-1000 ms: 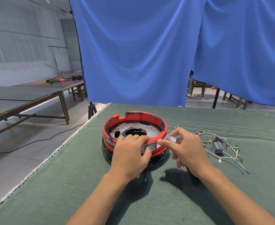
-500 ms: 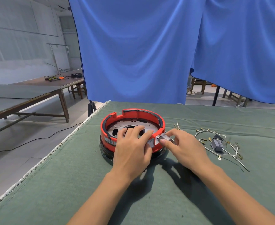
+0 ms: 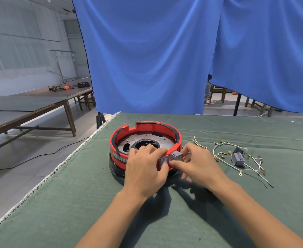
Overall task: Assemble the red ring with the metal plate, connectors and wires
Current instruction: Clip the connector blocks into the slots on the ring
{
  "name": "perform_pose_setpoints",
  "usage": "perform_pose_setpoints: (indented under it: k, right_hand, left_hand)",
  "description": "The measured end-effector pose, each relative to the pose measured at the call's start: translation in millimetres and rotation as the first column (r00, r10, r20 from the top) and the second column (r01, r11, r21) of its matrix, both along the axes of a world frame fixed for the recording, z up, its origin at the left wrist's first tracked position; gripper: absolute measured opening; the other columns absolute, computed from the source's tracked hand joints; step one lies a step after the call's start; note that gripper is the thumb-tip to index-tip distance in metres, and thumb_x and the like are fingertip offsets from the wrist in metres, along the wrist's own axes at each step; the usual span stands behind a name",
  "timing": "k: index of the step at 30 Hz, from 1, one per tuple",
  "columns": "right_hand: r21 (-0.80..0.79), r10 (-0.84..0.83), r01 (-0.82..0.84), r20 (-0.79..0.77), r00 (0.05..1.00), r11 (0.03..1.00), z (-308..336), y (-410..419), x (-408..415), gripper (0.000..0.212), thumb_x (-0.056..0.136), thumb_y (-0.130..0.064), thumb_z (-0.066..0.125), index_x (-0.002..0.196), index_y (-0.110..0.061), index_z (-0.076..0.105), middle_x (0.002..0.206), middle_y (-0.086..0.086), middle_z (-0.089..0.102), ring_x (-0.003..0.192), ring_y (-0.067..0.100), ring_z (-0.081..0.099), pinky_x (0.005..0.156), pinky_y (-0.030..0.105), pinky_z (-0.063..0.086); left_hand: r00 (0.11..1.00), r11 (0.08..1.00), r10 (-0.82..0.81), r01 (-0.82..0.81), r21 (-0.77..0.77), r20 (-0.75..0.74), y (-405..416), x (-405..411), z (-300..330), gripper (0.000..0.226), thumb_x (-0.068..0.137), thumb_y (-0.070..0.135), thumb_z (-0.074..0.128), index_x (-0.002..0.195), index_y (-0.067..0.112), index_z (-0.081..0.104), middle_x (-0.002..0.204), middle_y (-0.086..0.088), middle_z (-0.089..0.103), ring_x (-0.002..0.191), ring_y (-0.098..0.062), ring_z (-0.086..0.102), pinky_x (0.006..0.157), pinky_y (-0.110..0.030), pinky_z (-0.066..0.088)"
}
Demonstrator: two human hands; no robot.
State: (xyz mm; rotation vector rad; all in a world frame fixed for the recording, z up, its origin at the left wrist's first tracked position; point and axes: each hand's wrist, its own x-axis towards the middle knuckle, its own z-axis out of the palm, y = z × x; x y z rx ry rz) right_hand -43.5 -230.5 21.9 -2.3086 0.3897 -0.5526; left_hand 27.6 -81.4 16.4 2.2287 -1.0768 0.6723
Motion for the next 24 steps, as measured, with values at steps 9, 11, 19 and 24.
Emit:
perform_pose_setpoints:
  k: [9,11,19,24]
  right_hand:
    - [0.025,0.134,-0.134,-0.04,0.99,0.991,3.6,-2.6,-1.2,0.021,0.086,-0.018,0.068,0.082,-0.024,0.049,0.069,0.004,0.07,0.059,0.019,0.069,0.054,0.037,0.059]
    - [0.08,0.174,-0.168,-0.075,0.982,0.983,7.5,-4.9,-2.8,0.017,0.092,-0.015,0.06,0.084,-0.027,0.05,0.075,0.005,0.071,0.065,0.017,0.07,0.055,0.035,0.059]
    - [-0.377,0.058,-0.05,0.008,0.998,0.925,17.5,-15.5,-10.1,0.051,0.079,-0.053,0.066,0.126,-0.048,0.046,0.121,-0.03,0.045,0.087,0.0,0.055,0.076,0.03,0.046]
    - [-0.28,0.198,-0.221,-0.107,0.974,0.934,16.1,-14.1,-5.8,0.036,0.09,-0.045,0.057,0.125,-0.042,0.055,0.128,-0.03,0.047,0.089,-0.001,0.055,0.09,0.036,0.048]
  left_hand:
    - [1.0,0.998,0.016,-0.016,0.065,0.008,-9.9,-4.5,0.6,0.022,0.075,0.03,0.054,0.091,0.015,0.059,0.083,-0.001,0.064,0.081,-0.024,0.057,0.078,-0.037,0.043]
    - [1.0,0.999,0.007,-0.007,0.046,0.008,-9.5,-3.1,0.4,0.022,0.077,0.033,0.055,0.09,0.016,0.058,0.08,0.0,0.063,0.077,-0.023,0.057,0.073,-0.036,0.041]
    - [0.999,0.998,-0.048,0.048,-0.038,-0.014,0.5,4.8,4.5,0.036,0.079,0.055,0.051,0.081,0.021,0.058,0.07,0.007,0.064,0.065,-0.017,0.058,0.06,-0.032,0.043]
    - [0.997,0.997,-0.072,0.071,-0.042,-0.019,2.0,7.2,4.7,0.038,0.082,0.057,0.05,0.082,0.021,0.061,0.07,0.007,0.065,0.064,-0.016,0.059,0.058,-0.03,0.043]
